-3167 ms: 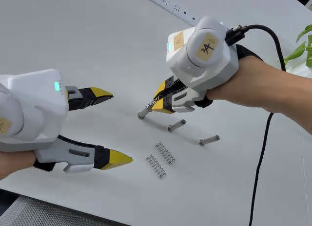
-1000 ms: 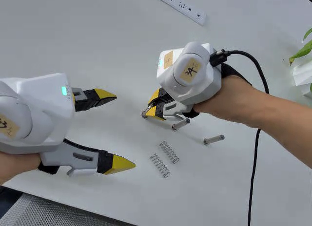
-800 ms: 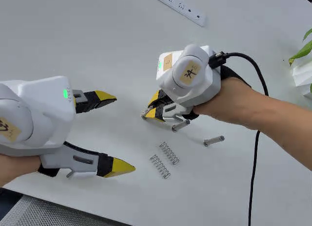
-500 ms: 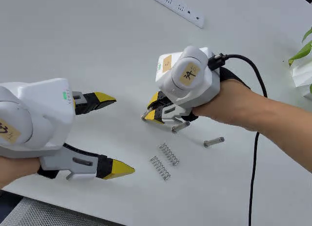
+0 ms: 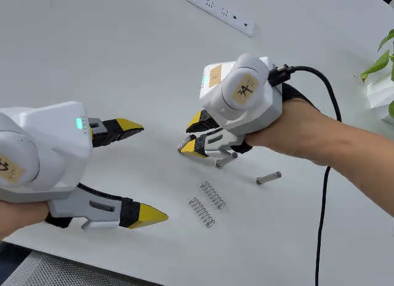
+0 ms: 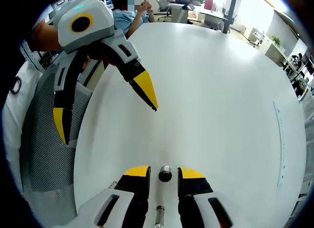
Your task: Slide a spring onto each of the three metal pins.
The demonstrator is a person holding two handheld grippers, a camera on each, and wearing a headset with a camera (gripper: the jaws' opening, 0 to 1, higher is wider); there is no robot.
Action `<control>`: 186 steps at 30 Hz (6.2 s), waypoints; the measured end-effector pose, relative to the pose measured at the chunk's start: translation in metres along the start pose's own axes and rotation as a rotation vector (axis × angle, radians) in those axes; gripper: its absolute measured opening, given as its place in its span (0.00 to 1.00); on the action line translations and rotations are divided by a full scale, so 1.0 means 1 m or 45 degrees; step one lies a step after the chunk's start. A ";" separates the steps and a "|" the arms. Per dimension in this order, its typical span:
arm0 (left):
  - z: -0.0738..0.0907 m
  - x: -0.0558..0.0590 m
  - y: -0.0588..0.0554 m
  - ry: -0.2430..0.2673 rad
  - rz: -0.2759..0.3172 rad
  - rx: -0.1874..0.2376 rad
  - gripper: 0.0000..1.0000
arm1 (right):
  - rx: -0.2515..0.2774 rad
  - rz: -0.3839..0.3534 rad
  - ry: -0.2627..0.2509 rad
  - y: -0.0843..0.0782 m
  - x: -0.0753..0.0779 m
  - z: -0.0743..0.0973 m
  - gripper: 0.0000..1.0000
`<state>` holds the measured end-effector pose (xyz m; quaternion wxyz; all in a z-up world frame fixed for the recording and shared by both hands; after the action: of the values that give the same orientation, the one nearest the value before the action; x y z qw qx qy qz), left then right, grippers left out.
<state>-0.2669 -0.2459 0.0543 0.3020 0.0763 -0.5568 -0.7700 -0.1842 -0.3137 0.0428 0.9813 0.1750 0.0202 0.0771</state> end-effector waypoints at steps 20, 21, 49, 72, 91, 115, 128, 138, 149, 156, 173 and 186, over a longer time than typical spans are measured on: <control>0.007 0.007 0.006 0.002 -0.057 -0.074 0.83 | 0.235 -0.162 -0.120 -0.011 -0.013 0.046 0.38; 0.007 0.008 0.007 0.001 -0.060 -0.079 0.83 | 0.251 -0.183 -0.131 -0.014 -0.014 0.049 0.39; 0.003 0.027 0.018 -0.027 -0.191 -0.223 0.80 | 0.598 -0.355 -0.235 -0.086 -0.065 0.100 0.81; -0.033 0.048 0.007 -0.203 -0.372 -0.435 0.66 | 0.713 -0.512 -0.296 -0.169 -0.107 0.111 0.99; -0.084 0.056 -0.012 -0.378 -0.583 -0.618 0.34 | 0.727 -0.582 -0.334 -0.195 -0.120 0.109 0.96; -0.106 0.049 -0.028 -0.387 -0.660 -0.692 0.17 | 0.741 -0.639 -0.353 -0.198 -0.126 0.107 0.92; -0.106 0.049 -0.030 -0.396 -0.706 -0.716 0.10 | 0.749 -0.644 -0.362 -0.197 -0.126 0.107 0.91; -0.103 0.049 -0.032 -0.373 -0.698 -0.744 0.07 | 0.738 -0.654 -0.364 -0.200 -0.127 0.108 0.91; -0.103 0.050 -0.034 -0.360 -0.659 -0.749 0.07 | 0.734 -0.655 -0.360 -0.198 -0.128 0.104 0.90; -0.103 0.053 -0.035 -0.368 -0.641 -0.738 0.07 | 0.739 -0.661 -0.359 -0.197 -0.128 0.105 0.90; -0.092 0.065 0.010 -0.329 -0.480 -0.494 0.07 | 0.792 -0.620 -0.396 -0.174 -0.119 0.125 0.81; -0.082 0.077 0.072 -0.311 -0.365 -0.197 0.07 | 0.943 -0.551 -0.294 -0.111 -0.105 0.147 0.49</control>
<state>-0.2644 -0.3695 0.1057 0.1244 0.0374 -0.5120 -0.8491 -0.2621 -0.4830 0.1439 0.8417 0.5142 -0.0269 -0.1626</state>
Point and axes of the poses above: the centre of the closed fingertips' face, and the gripper's own axes: z roughly backward along the fingers, x roughly to its right, y roughly out of its top, the point moved 4 cm from there along z, roughly backward along the fingers, and after that the axes turned 2 degrees about z, right-handed, at the moved point
